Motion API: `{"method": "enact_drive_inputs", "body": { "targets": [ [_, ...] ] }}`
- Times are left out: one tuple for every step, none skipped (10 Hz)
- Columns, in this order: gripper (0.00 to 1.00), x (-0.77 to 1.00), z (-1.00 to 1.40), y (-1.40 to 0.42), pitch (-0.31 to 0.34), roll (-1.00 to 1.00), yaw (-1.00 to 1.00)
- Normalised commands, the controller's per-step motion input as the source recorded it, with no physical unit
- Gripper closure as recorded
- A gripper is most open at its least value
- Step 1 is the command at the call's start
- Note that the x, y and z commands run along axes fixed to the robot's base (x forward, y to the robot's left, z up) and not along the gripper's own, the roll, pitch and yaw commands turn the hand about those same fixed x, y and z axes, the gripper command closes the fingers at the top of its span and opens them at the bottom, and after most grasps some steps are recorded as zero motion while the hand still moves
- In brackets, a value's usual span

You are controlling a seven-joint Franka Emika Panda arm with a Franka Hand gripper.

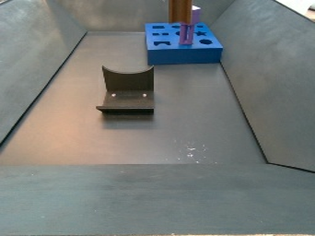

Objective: Pick up the arch object. Move up. Move to above the board. Insert the arch object.
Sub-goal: Move to above the board.

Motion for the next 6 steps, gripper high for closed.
{"method": "enact_drive_inputs", "body": {
  "targets": [
    [1.0,0.0,0.26,-1.0,0.069,-0.01,0.65],
    [1.0,0.0,0.27,-1.0,0.059,0.01,0.42],
    [1.0,0.01,0.27,-1.0,0.055,0.01,0.26],
    [1.0,0.02,0.27,-1.0,0.064,0.01,0.13],
    [1.0,0.04,0.28,-1.0,0.081,0.02,0.08],
    [1.0,0.07,0.24,-0.83,0.108,0.01,0.04]
  ]
}}
